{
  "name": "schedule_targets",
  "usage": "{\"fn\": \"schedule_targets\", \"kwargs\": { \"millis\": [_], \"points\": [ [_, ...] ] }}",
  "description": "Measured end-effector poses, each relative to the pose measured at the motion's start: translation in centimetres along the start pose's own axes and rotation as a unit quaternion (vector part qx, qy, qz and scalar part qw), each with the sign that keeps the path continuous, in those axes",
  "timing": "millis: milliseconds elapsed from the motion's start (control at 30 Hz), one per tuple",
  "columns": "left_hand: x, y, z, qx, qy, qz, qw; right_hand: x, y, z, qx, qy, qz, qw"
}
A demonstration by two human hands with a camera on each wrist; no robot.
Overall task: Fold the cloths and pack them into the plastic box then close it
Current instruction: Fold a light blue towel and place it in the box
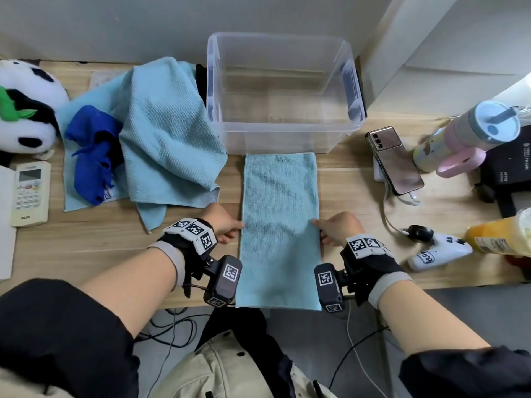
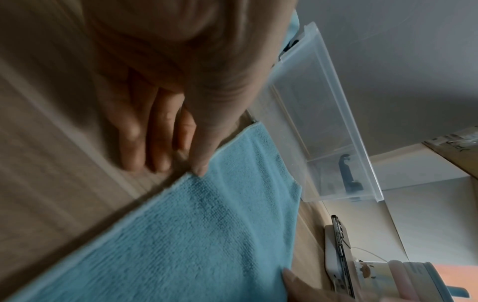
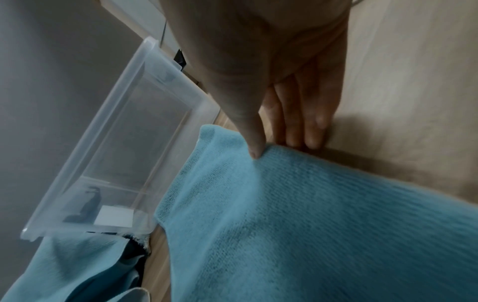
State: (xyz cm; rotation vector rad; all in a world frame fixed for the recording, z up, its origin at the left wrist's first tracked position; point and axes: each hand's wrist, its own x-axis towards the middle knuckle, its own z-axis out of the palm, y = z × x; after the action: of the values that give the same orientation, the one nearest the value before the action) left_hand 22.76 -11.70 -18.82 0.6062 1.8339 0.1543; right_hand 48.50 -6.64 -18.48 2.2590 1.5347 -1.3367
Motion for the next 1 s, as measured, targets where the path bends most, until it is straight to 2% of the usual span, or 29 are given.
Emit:
{"fn": "schedule_targets", "kwargs": {
  "millis": [100,200,400,500,700,833,900,1000],
  "points": [
    [-1.3,-1.2,0.3,0.053,-0.056,-0.050,0.996,-1.1,1.4,0.7,0.018,-0.061,0.054,0.997],
    [-2.5,-2.4,1.2,0.101,-0.147,-0.096,0.979,-2.2,2.8,1.5,-0.012,-0.137,0.103,0.985],
    [-4.7,-4.9,3.0,0.117,-0.209,-0.110,0.965,-5.0,5.2,2.3,-0.067,-0.164,0.081,0.981],
    [-4.8,-5.8,3.5,0.107,-0.202,-0.088,0.969,-5.7,5.7,2.7,-0.058,-0.162,0.073,0.982],
    [-6.3,-5.2,4.0,0.002,-0.175,-0.022,0.984,-6.1,5.5,2.0,0.109,-0.180,0.089,0.974],
    [-6.9,-4.5,3.1,-0.110,-0.167,0.031,0.979,-6.6,4.9,0.8,0.181,-0.105,0.052,0.977],
    [-7.1,-4.0,2.8,-0.161,-0.167,0.040,0.972,-6.6,4.9,0.4,0.234,-0.085,0.031,0.968],
    [-7.2,-3.5,2.4,-0.168,-0.174,0.058,0.969,-6.6,4.5,0.2,0.296,-0.120,0.031,0.947]
  ]
}}
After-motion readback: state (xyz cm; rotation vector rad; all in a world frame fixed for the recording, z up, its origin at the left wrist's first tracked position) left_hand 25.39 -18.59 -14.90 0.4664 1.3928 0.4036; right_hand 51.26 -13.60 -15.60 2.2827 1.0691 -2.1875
